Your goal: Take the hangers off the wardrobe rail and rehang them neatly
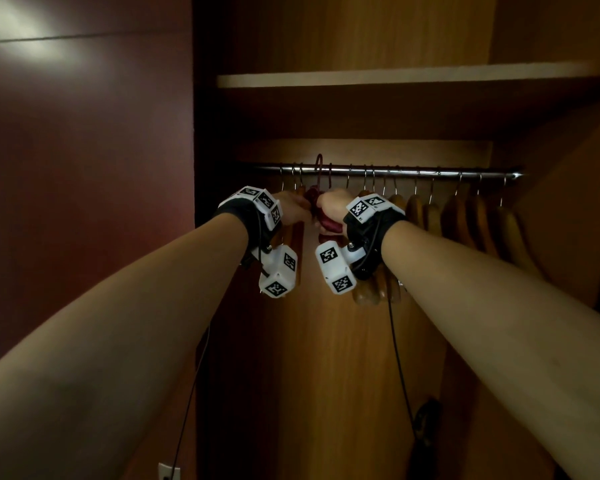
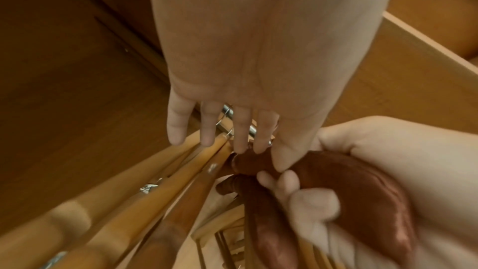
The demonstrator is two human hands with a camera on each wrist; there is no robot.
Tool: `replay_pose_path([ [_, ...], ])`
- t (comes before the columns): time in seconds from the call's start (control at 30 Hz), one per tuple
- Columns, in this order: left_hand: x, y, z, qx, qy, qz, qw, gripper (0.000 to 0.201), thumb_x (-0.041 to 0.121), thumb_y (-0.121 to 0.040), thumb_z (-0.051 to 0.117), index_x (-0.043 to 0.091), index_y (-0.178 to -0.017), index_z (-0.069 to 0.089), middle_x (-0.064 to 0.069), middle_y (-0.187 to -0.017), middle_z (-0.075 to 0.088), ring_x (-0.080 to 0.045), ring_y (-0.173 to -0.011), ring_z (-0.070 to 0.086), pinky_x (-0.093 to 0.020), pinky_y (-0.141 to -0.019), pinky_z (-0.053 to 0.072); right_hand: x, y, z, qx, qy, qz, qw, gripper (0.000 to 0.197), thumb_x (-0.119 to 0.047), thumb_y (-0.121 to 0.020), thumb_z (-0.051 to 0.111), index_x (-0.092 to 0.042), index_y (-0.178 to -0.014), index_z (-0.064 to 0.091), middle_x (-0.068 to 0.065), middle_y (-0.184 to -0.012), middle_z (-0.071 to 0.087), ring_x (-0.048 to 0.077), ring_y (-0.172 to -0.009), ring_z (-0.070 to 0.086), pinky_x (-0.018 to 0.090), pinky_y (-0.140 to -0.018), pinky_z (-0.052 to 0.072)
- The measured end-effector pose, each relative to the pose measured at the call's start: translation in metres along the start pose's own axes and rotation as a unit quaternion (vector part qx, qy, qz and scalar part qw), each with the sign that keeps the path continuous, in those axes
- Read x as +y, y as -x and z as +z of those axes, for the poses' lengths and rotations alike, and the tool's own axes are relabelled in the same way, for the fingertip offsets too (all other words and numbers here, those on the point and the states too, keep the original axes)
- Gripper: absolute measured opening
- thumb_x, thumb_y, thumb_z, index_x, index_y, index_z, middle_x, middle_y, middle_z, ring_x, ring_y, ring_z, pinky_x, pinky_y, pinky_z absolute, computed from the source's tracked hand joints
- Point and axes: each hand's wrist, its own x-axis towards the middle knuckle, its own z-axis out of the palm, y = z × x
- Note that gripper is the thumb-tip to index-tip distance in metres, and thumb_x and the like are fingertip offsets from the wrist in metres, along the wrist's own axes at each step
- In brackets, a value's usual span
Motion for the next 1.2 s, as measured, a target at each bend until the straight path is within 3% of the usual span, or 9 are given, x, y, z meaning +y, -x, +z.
replay_pose_path([
  [0.27,0.003,-0.008,-0.008,-0.021,0.056,-0.015,0.998,0.05,0.026,-0.09,0.06,0.032,-0.139,0.047,-0.003,-0.13,0.054,-0.024,-0.117,0.053,-0.033,-0.076,0.054,-0.005,-0.005,-0.002,0.069,-0.024,-0.025,0.997,0.021,-0.016,-0.101,0.043,-0.002,-0.097,0.058,0.016,-0.066,0.062,0.023,-0.041,0.053,0.015,-0.027,0.036],
  [0.37,-0.001,-0.009,-0.008,-0.026,0.072,-0.018,0.997,0.048,0.026,-0.09,0.061,0.033,-0.136,0.048,-0.004,-0.125,0.057,-0.021,-0.113,0.055,-0.036,-0.084,0.054,-0.009,-0.008,-0.005,0.022,0.002,0.008,1.0,0.031,-0.018,-0.1,0.047,-0.006,-0.07,0.049,0.011,-0.052,0.056,0.019,-0.034,0.053,0.018,-0.034,0.043],
  [0.5,-0.01,-0.013,-0.005,-0.036,0.073,-0.017,0.997,0.044,0.025,-0.088,0.064,0.027,-0.131,0.053,-0.007,-0.123,0.058,-0.022,-0.113,0.055,-0.038,-0.089,0.053,-0.011,-0.011,0.005,0.003,0.079,-0.007,0.997,0.022,-0.019,-0.099,0.047,-0.004,-0.084,0.053,0.01,-0.071,0.052,0.022,-0.062,0.055,0.029,-0.058,0.052],
  [0.63,-0.023,-0.016,-0.002,-0.042,0.076,-0.022,0.996,0.039,0.023,-0.093,0.057,0.026,-0.131,0.051,-0.006,-0.12,0.06,-0.022,-0.111,0.058,-0.039,-0.09,0.053,-0.003,-0.009,0.011,-0.005,0.146,0.009,0.989,0.017,-0.023,-0.103,0.044,-0.007,-0.099,0.05,0.009,-0.069,0.049,0.019,-0.054,0.047,0.017,-0.029,0.038],
  [0.77,-0.034,-0.014,-0.002,-0.047,0.09,-0.019,0.995,0.042,0.024,-0.093,0.058,0.026,-0.134,0.05,-0.003,-0.117,0.062,-0.018,-0.107,0.06,-0.039,-0.089,0.054,0.008,-0.014,0.019,0.045,0.241,-0.019,0.969,0.042,-0.032,-0.102,0.043,0.001,-0.124,0.057,0.012,-0.099,0.063,0.027,-0.086,0.062,0.028,-0.079,0.052],
  [0.9,-0.043,-0.011,-0.006,-0.048,0.11,0.0,0.993,0.049,0.024,-0.092,0.06,0.028,-0.138,0.046,-0.003,-0.123,0.058,-0.018,-0.108,0.059,-0.037,-0.082,0.056,0.011,0.004,0.008,0.013,0.257,-0.062,0.964,0.041,-0.018,-0.103,0.042,0.003,-0.138,0.044,0.02,-0.136,0.052,0.014,-0.077,0.051,0.004,-0.04,0.038],
  [1.0,-0.049,-0.011,-0.01,-0.037,0.141,0.027,0.989,0.04,0.022,-0.092,0.06,0.026,-0.131,0.052,-0.003,-0.121,0.058,-0.017,-0.106,0.059,-0.035,-0.078,0.055,0.012,0.015,0.004,0.044,0.304,-0.053,0.95,0.042,-0.028,-0.102,0.041,0.0,-0.13,0.053,0.018,-0.126,0.06,0.021,-0.1,0.061,0.008,-0.045,0.044],
  [1.1,-0.055,-0.007,-0.014,-0.036,0.167,0.049,0.984,0.029,0.019,-0.093,0.059,0.023,-0.121,0.057,-0.003,-0.116,0.059,-0.017,-0.103,0.059,-0.033,-0.075,0.055,0.012,0.022,0.006,0.061,0.356,-0.044,0.932,0.04,-0.041,-0.09,0.048,-0.007,-0.101,0.067,0.014,-0.094,0.071,0.031,-0.086,0.07,0.042,-0.08,0.059],
  [1.2,-0.059,0.004,-0.017,-0.036,0.191,0.072,0.978,0.025,0.017,-0.094,0.058,0.02,-0.118,0.06,-0.003,-0.115,0.06,-0.016,-0.1,0.059,-0.033,-0.077,0.056,0.013,0.036,0.009,0.076,0.361,-0.034,0.929,0.033,-0.038,-0.082,0.056,-0.009,-0.091,0.07,0.013,-0.09,0.073,0.029,-0.082,0.071,0.048,-0.081,0.059],
])
